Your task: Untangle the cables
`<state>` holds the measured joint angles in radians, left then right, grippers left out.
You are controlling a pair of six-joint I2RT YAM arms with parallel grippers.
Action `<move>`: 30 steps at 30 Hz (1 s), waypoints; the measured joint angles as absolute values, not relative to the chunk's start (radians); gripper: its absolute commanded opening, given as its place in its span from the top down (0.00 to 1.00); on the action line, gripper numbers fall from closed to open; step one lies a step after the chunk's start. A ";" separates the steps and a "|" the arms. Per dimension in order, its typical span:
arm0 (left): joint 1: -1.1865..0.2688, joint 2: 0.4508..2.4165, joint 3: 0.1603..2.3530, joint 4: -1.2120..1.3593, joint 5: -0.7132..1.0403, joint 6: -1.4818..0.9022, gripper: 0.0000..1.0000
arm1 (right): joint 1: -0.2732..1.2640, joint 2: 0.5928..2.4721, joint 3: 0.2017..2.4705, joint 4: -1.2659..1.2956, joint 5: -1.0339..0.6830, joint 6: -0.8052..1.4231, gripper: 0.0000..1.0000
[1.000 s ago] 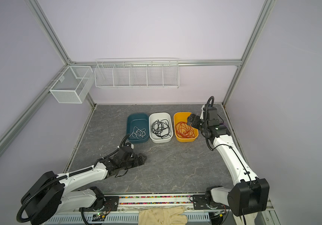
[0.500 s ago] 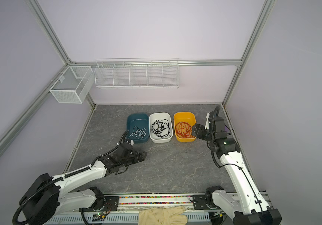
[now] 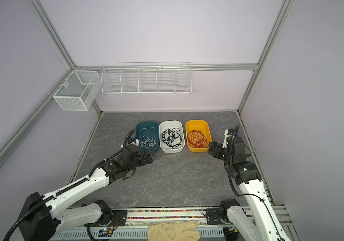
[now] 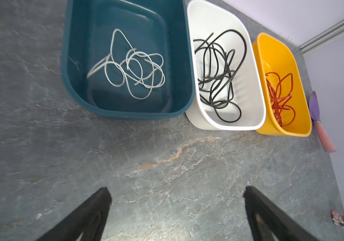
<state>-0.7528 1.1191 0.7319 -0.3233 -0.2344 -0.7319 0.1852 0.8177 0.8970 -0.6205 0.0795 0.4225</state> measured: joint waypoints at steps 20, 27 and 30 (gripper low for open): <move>-0.427 1.039 0.684 -0.097 -0.558 -0.373 0.01 | 0.185 0.732 0.748 -0.485 0.224 0.380 0.12; -0.325 1.152 0.586 0.141 -0.580 -0.259 0.01 | 0.185 0.675 0.709 -0.442 0.232 0.361 0.12; -0.287 1.187 0.511 0.281 -0.578 -0.205 0.01 | 0.185 0.665 0.699 -0.442 0.231 0.355 0.12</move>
<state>-0.2867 1.1873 0.5106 0.2813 -0.5777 -0.2047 0.1852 0.6655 0.6987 -0.4416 0.2314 0.3553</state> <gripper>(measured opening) 0.992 0.885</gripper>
